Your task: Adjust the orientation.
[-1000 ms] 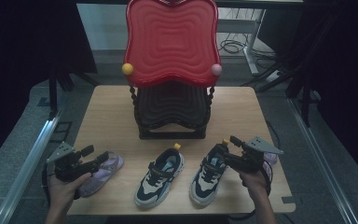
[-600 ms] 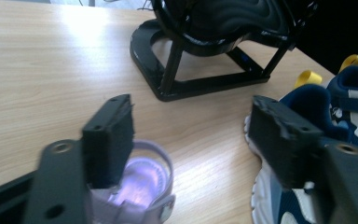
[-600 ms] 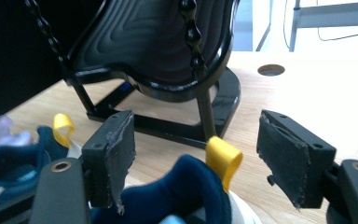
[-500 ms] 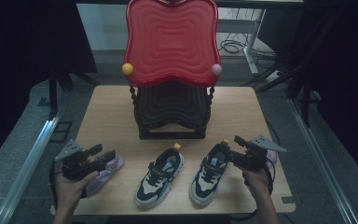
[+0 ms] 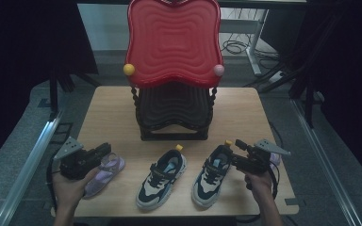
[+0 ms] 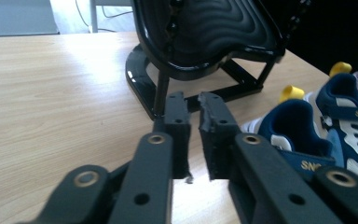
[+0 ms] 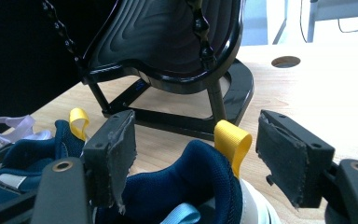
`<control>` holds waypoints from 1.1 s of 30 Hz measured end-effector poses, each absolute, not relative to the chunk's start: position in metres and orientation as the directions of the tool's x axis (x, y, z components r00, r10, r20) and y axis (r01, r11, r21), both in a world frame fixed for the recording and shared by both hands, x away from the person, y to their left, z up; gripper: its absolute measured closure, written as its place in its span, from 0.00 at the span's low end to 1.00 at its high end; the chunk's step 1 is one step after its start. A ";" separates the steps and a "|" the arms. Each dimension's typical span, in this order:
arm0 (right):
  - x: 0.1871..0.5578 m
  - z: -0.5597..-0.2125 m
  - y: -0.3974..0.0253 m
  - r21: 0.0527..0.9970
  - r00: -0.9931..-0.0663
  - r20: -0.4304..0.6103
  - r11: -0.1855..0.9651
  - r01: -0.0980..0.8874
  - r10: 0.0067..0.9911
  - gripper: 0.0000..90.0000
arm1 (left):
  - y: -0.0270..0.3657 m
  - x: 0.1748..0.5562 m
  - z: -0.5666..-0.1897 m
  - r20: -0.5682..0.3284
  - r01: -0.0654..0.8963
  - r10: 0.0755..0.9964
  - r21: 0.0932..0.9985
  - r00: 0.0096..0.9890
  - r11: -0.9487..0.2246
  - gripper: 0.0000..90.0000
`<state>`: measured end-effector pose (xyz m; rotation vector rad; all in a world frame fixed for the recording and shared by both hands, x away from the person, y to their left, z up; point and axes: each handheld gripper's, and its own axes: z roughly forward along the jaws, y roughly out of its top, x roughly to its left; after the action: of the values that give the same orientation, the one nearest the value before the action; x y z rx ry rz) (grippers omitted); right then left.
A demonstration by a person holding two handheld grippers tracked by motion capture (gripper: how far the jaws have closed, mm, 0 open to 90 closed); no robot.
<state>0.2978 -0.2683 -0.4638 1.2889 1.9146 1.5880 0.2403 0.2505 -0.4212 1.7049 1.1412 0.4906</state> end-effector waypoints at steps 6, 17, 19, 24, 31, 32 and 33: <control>0.294 -0.463 -0.265 0.903 -0.523 0.294 -0.053 0.427 0.800 0.33 | 0.255 0.221 -0.418 -0.133 0.475 0.847 0.867 0.515 -0.153 0.98; 0.290 -0.463 -0.253 0.899 -0.515 0.249 0.002 0.437 0.820 0.33 | 0.288 0.210 -0.444 -0.160 0.590 0.870 0.789 0.466 -0.171 1.00; 0.291 -0.465 -0.254 0.897 -0.505 0.259 -0.011 0.441 0.823 0.34 | 0.288 0.210 -0.447 -0.162 0.597 0.869 0.783 0.467 -0.174 1.00; 0.296 -0.465 -0.250 0.889 -0.485 0.249 0.001 0.458 0.838 0.34 | 0.281 0.207 -0.456 -0.157 0.612 0.860 0.763 0.486 -0.207 1.00; 0.292 -0.460 -0.251 0.897 -0.476 0.231 0.003 0.441 0.848 0.34 | 0.280 0.203 -0.475 -0.172 0.640 0.869 0.743 0.465 -0.195 1.00; 0.292 -0.458 -0.252 0.898 -0.470 0.228 0.002 0.440 0.853 0.34 | 0.279 0.202 -0.476 -0.169 0.641 0.867 0.741 0.469 -0.202 1.00; 0.292 -0.457 -0.253 0.900 -0.466 0.224 0.001 0.435 0.856 0.34 | 0.278 0.200 -0.478 -0.167 0.642 0.866 0.739 0.471 -0.206 1.00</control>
<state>0.2922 -0.2526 -0.4575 1.3296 1.8948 1.4596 0.2003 0.2783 -0.4780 1.9387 1.2551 0.3647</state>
